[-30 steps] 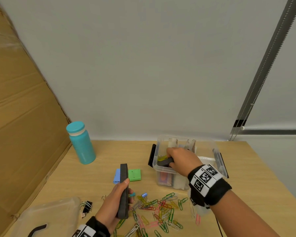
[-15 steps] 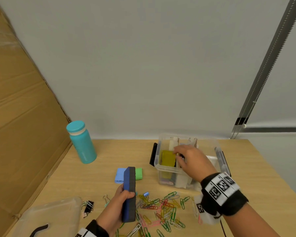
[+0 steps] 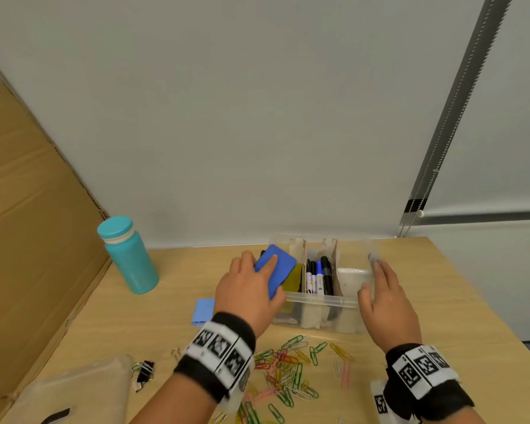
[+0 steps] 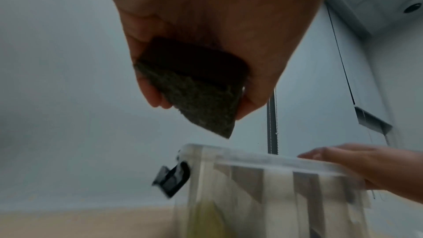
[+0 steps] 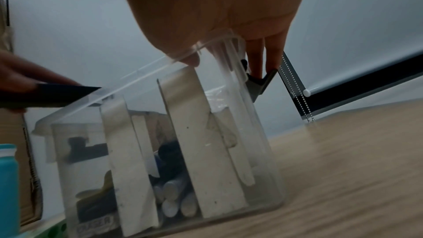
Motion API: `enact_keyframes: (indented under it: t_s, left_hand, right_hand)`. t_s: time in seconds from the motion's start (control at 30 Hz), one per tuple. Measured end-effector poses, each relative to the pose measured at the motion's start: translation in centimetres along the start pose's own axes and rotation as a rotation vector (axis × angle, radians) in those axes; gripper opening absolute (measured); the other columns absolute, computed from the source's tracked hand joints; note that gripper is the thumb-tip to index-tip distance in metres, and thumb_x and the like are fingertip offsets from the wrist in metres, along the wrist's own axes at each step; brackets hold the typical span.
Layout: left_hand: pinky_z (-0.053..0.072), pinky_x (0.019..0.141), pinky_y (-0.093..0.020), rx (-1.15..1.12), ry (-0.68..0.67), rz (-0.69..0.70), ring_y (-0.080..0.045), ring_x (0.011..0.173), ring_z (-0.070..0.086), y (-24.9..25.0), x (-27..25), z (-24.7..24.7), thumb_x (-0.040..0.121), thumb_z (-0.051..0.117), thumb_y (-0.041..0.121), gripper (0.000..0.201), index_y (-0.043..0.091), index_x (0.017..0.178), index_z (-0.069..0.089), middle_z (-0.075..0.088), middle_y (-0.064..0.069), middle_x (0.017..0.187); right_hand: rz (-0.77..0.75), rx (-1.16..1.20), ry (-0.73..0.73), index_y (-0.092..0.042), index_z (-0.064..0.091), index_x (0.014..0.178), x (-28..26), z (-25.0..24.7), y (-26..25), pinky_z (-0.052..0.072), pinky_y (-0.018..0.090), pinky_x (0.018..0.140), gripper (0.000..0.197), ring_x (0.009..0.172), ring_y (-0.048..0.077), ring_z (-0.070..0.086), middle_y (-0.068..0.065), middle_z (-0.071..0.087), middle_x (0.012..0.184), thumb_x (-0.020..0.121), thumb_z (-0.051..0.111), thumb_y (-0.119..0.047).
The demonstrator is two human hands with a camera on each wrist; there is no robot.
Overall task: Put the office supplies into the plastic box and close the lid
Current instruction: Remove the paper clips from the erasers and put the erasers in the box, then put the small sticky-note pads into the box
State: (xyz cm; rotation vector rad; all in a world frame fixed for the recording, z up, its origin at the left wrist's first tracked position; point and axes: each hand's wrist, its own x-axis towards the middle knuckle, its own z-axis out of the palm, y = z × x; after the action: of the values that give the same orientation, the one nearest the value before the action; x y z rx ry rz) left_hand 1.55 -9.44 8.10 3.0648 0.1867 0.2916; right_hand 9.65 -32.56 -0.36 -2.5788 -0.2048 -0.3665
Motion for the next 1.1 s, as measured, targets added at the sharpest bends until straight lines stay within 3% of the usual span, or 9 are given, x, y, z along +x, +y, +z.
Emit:
enact_keyframes:
  t_s: [0.13, 0.23, 0.37, 0.53, 0.67, 0.8, 0.93, 1.0, 1.1]
  left_hand:
    - [0.040, 0.089, -0.039, 0.219, -0.117, 0.019, -0.026, 0.114, 0.041, 2.5, 4.8, 0.1, 0.090, 0.035, 0.048, 0.054, 0.021, 0.137, 0.041, 0.045, -0.010, 0.122]
    - [0.038, 0.089, -0.035, 0.335, -0.252, 0.011, -0.027, 0.121, 0.036, 4.3, 7.2, 1.3, 0.091, 0.039, 0.048, 0.052, 0.016, 0.130, 0.049, 0.042, -0.011, 0.129]
    - [0.036, 0.094, -0.034, 0.402, -0.333, -0.020, -0.027, 0.126, 0.032, 5.5, 9.0, 3.5, 0.093, 0.040, 0.046, 0.052, 0.013, 0.131, 0.049, 0.036, -0.010, 0.136]
    - [0.039, 0.087, -0.033, 0.314, -0.306, -0.015, -0.028, 0.121, 0.036, 6.0, 9.7, 4.0, 0.096, 0.036, 0.028, 0.041, 0.009, 0.130, 0.050, 0.038, -0.011, 0.133]
    - [0.044, 0.095, -0.037, 0.114, -0.425, 0.024, -0.028, 0.118, 0.048, 5.4, 8.7, 4.7, 0.094, 0.041, 0.018, 0.037, 0.005, 0.128, 0.048, 0.047, -0.013, 0.130]
    - [0.045, 0.077, -0.032, 0.061, -0.509, 0.075, -0.029, 0.101, 0.061, 4.4, 7.7, 5.4, 0.095, 0.037, 0.018, 0.031, 0.005, 0.109, 0.061, 0.061, -0.013, 0.105]
    - [0.048, 0.084, -0.035, -0.045, -0.446, 0.141, -0.029, 0.100, 0.060, 3.7, 6.6, 4.4, 0.099, 0.033, 0.018, 0.030, 0.005, 0.112, 0.057, 0.062, -0.013, 0.108]
    - [0.046, 0.097, -0.033, -0.202, -0.336, 0.165, -0.023, 0.113, 0.055, 2.8, 5.1, 4.0, 0.100, 0.032, 0.022, 0.036, 0.011, 0.129, 0.049, 0.057, -0.007, 0.126]
    - [0.031, 0.114, -0.029, -0.369, -0.071, 0.242, -0.010, 0.136, 0.032, 0.1, 1.9, 3.6, 0.099, 0.034, 0.027, 0.045, 0.022, 0.145, 0.033, 0.032, 0.007, 0.150]
  right_hand:
    - [-0.012, -0.023, 0.001, -0.018, 0.016, 0.153, -0.1, -0.2, -0.1, 0.045, 0.035, 0.098, 0.062, 0.132, 0.019, 0.042, 0.003, 0.019, 0.158, 0.095, 0.032, -0.035]
    - [-0.006, -0.034, -0.011, -0.016, 0.017, 0.153, -0.1, -0.3, -0.2, 0.046, 0.035, 0.098, 0.062, 0.131, 0.020, 0.045, 0.003, 0.018, 0.159, 0.096, 0.032, -0.035]
    - [-0.007, -0.057, -0.020, -0.014, 0.020, 0.152, -0.1, -0.2, -0.3, 0.049, 0.037, 0.096, 0.063, 0.124, 0.021, 0.052, 0.003, 0.018, 0.159, 0.094, 0.026, -0.040]
    - [-0.005, -0.072, -0.013, -0.015, 0.021, 0.152, -0.1, -0.1, -0.3, 0.049, 0.035, 0.093, 0.076, 0.118, 0.020, 0.056, 0.003, 0.020, 0.158, 0.085, 0.010, -0.050]
    - [0.006, -0.066, -0.012, -0.013, 0.025, 0.150, -0.2, -0.4, -0.6, 0.050, 0.035, 0.093, 0.074, 0.119, 0.020, 0.056, 0.003, 0.022, 0.158, 0.086, 0.013, -0.048]
    - [-0.001, -0.060, -0.011, -0.014, 0.025, 0.151, -0.2, -0.4, -0.6, 0.050, 0.035, 0.094, 0.065, 0.121, 0.019, 0.054, 0.003, 0.024, 0.157, 0.091, 0.024, -0.040]
    - [0.002, -0.068, -0.019, -0.015, 0.025, 0.151, -0.2, -0.5, -0.7, 0.049, 0.035, 0.096, 0.074, 0.126, 0.018, 0.050, 0.002, 0.023, 0.158, 0.086, 0.013, -0.047]
    - [0.001, -0.071, -0.017, -0.015, 0.025, 0.151, -0.2, -0.5, -0.7, 0.046, 0.035, 0.098, 0.076, 0.129, 0.018, 0.047, 0.002, 0.022, 0.158, 0.084, 0.010, -0.049]
    - [-0.007, -0.073, -0.014, -0.014, 0.026, 0.150, -0.1, -0.4, -0.6, 0.047, 0.035, 0.095, 0.076, 0.124, 0.020, 0.050, 0.003, 0.025, 0.157, 0.084, 0.011, -0.049]
